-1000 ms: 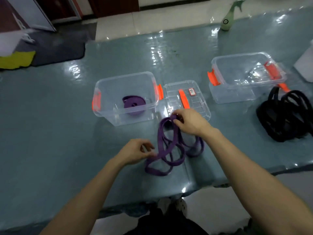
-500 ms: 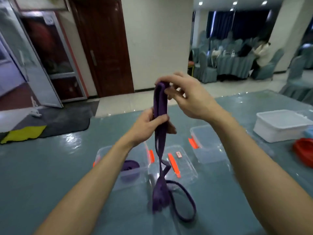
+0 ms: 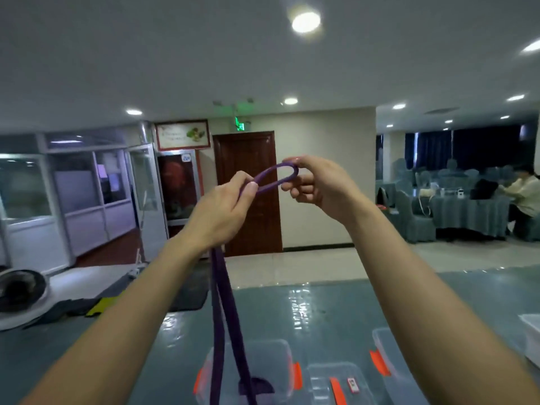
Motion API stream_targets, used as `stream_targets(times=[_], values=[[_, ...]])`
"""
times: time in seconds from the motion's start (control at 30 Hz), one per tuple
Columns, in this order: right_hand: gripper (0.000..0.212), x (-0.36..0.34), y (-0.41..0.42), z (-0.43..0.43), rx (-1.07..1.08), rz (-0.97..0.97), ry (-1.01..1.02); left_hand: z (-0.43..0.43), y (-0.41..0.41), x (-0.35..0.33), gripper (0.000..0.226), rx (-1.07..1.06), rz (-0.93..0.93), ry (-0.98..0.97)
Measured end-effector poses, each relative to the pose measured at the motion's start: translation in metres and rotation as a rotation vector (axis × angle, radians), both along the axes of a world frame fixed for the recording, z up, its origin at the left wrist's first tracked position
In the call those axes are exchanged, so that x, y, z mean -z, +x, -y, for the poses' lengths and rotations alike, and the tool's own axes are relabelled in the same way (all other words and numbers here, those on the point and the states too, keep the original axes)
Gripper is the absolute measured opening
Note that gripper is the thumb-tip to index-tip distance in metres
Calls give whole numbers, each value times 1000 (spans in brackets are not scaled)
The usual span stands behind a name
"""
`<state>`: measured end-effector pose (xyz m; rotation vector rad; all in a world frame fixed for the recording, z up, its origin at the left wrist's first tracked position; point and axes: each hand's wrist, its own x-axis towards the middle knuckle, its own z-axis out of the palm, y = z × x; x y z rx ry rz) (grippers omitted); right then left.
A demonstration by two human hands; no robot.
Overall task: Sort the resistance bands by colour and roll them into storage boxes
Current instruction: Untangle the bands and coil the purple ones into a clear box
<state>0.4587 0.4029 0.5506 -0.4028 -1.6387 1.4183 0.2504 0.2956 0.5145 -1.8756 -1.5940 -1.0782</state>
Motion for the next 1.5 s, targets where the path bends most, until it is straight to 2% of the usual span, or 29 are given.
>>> stream_targets(times=[0.13, 0.23, 0.33, 0.43, 0.5, 0.6, 0.67, 0.8, 0.9, 1.0, 1.07, 1.13, 1.23, 1.4, 1.5], values=[[34, -15, -21, -1, -226, 39, -129, 30, -22, -40, 29, -63, -97, 28], [36, -19, -40, 2, -309, 121, -171, 46, -36, -61, 31, -153, -195, -9], [37, -17, -57, 2, -424, 90, -252, 55, -56, -71, 22, -64, -72, -111], [37, -4, -71, -5, -540, 88, -338, 62, -80, -61, 19, 29, 84, -305], [40, 16, -78, -13, -569, 258, -267, 63, -96, -42, 28, 84, 167, -412], [34, 51, -88, -29, -578, 617, -37, 56, -122, -3, 27, 134, 220, -560], [23, 68, -98, -39, -567, 704, 13, 50, -135, 25, 28, 159, 249, -636], [20, 84, -129, -44, -549, 667, -43, 30, -154, 66, 32, 200, 339, -683], [30, 89, -151, -45, -519, 590, -124, 12, -165, 89, 35, 240, 416, -669], [42, 92, -165, -49, -538, 505, -208, -1, -173, 105, 35, 360, 585, -597], [41, 93, -171, -54, -565, 469, -225, -9, -177, 112, 32, 438, 698, -513], [37, 95, -174, -61, -582, 436, -246, -16, -179, 116, 31, 471, 734, -469], [27, 103, -175, -70, -581, 400, -270, -24, -177, 115, 35, 454, 694, -455], [28, 126, -169, -85, -573, 378, -344, -34, -177, 105, 28, 282, 404, -480], [29, 141, -168, -91, -605, 363, -396, -37, -183, 104, 39, 259, 393, -568]])
